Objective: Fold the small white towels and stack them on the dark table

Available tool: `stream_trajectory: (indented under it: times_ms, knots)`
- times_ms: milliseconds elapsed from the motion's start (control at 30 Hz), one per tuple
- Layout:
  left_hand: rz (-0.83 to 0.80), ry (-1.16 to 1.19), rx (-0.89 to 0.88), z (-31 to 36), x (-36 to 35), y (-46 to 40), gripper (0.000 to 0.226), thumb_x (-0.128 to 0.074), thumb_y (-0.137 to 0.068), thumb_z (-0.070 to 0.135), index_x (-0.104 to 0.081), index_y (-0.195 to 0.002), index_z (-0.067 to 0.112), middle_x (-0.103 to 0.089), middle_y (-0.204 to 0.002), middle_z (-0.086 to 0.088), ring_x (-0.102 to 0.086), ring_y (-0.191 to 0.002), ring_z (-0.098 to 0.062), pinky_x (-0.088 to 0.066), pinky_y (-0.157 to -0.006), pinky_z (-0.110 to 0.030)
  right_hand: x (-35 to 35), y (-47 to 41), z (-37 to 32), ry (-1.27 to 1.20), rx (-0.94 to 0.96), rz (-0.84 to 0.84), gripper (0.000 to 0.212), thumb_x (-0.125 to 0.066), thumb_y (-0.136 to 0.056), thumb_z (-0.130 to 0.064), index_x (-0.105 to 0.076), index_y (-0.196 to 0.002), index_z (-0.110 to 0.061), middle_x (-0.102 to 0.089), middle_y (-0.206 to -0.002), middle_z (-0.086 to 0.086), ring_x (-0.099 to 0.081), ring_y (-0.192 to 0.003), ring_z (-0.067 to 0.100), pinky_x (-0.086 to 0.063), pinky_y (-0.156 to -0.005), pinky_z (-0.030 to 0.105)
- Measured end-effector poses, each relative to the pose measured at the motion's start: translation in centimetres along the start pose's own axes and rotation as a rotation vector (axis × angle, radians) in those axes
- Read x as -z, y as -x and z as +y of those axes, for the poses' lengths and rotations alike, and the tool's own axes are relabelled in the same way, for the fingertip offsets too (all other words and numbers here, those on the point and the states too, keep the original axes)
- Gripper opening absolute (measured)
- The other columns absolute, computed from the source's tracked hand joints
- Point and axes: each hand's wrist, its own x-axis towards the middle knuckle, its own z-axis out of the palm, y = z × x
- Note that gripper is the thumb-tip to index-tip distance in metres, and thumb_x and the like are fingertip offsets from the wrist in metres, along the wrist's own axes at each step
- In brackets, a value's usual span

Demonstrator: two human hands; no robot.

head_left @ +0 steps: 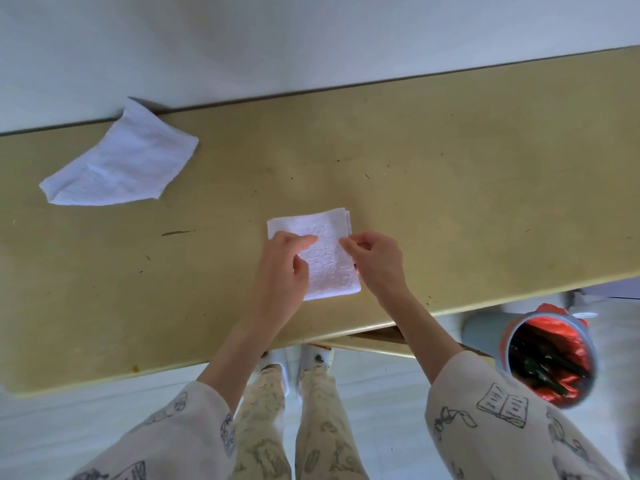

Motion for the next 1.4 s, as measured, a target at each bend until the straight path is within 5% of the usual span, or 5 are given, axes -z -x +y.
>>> stream_trajectory:
  times_ms: [233,667,867,1167,1400]
  knots:
    - [-0.081,-0.395,-0.191,-3.0,-0.1,0.9,0.042,-0.035,-0.086,0.025,-0.057,-0.120,0.017,-0.053,-0.127,-0.009,-0.035,-0.119,-0.021,-0.044,-0.092,-0.041,0.3,-0.2,0.0,0.022,0.000,0.008,0.012,-0.060,-0.086,-0.017,-0.058,-0.074,-0.015,-0.057,-0.066,-0.004,-0.054,-0.066,0.017,-0.048,-0.071,0.034]
    - [-0.320,-0.628,-0.181,-4.1,-0.4,1.2,0.062,-0.025,-0.084,0.058,-0.021,-0.141,0.035,-0.006,-0.156,-0.006,-0.006,-0.143,-0.028,-0.023,-0.106,-0.052,0.1,-0.7,-0.3,0.198,0.038,0.017,0.009,-0.051,-0.089,-0.015,-0.054,-0.082,-0.010,-0.051,-0.067,-0.007,-0.046,-0.060,0.007,-0.035,-0.052,0.014]
    - [-0.344,-0.595,-0.156,-4.1,-1.0,1.1,0.072,-0.011,-0.080,0.072,0.000,-0.144,0.042,0.022,-0.153,0.001,0.023,-0.139,-0.023,0.004,-0.110,-0.054,0.3,-1.3,-0.2,0.087,-0.068,-0.061,0.015,-0.050,-0.087,-0.015,-0.047,-0.072,-0.017,-0.053,-0.073,0.000,-0.056,-0.077,0.024,-0.052,-0.083,0.051]
    - [-0.395,-0.641,-0.087,-3.3,-1.6,1.0,0.077,-0.015,-0.078,0.076,0.021,-0.138,0.044,0.037,-0.147,0.002,0.035,-0.134,-0.023,0.018,-0.106,-0.055,0.4,-1.4,-0.2,0.153,-0.033,-0.075,0.006,-0.051,-0.090,-0.020,-0.051,-0.085,-0.017,-0.062,-0.091,0.005,-0.063,-0.090,0.029,-0.052,-0.084,0.046]
    - [-0.252,-0.485,-0.163,-3.5,-0.9,1.3,0.055,-0.003,-0.093,0.052,0.003,-0.145,0.036,0.013,-0.156,0.000,0.017,-0.142,-0.019,0.011,-0.112,-0.050,-1.3,1.5,1.3,0.738,0.681,0.228,0.037,-0.036,-0.092,-0.018,-0.054,-0.120,-0.002,-0.057,-0.124,0.018,-0.053,-0.117,0.034,-0.043,-0.095,0.043]
